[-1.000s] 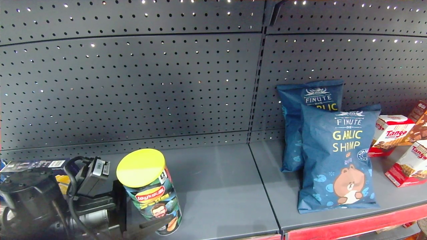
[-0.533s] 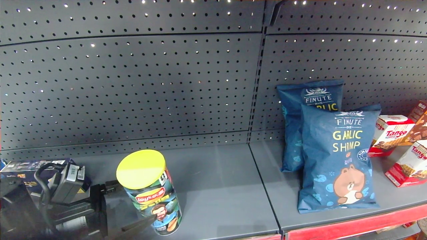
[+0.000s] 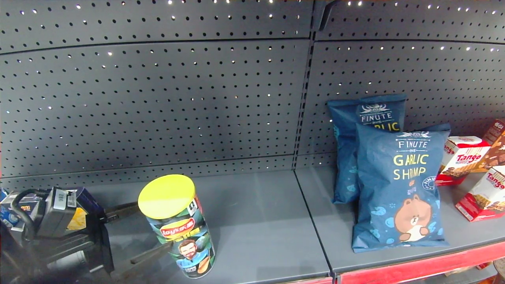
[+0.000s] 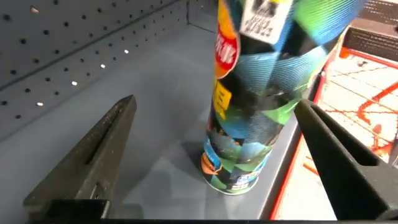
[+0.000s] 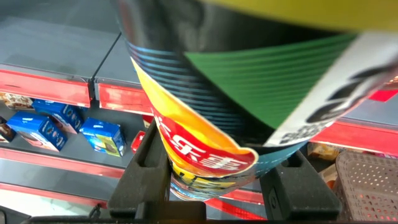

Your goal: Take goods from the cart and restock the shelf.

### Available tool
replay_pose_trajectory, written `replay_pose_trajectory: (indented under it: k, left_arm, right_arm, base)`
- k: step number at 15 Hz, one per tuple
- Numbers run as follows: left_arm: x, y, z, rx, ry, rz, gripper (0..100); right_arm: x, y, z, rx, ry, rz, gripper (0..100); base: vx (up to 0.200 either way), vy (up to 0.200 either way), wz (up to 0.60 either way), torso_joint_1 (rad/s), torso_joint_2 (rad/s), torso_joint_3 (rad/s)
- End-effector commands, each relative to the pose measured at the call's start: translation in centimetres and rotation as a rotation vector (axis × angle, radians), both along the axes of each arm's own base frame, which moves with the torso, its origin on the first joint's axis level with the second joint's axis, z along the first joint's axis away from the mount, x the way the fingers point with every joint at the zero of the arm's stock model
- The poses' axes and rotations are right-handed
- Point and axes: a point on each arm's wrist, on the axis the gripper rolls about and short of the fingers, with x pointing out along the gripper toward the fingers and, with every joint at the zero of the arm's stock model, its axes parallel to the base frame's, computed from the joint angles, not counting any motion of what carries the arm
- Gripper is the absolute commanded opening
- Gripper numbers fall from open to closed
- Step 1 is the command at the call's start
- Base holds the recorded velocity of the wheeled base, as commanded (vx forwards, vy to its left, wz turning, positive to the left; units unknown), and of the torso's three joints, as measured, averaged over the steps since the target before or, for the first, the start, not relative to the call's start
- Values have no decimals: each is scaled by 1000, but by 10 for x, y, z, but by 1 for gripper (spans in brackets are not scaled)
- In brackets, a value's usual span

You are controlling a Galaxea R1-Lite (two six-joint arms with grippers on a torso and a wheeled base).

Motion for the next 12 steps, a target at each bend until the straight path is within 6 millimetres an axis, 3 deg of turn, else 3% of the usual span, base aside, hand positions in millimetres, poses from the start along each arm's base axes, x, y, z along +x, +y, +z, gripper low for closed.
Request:
replay_pose_trajectory:
  k: [1, 12]
  left_arm:
    - [-3, 0, 4, 1, -25, 17, 100]
    - [-8, -2, 8, 0, -43, 0, 100]
  right_arm:
    - [0, 0, -1, -1, 3, 1, 0]
    - [0, 0, -2, 1, 2, 1, 0]
  base:
    - [0, 0, 0, 0, 0, 0]
    - [0, 0, 0, 0, 0, 0]
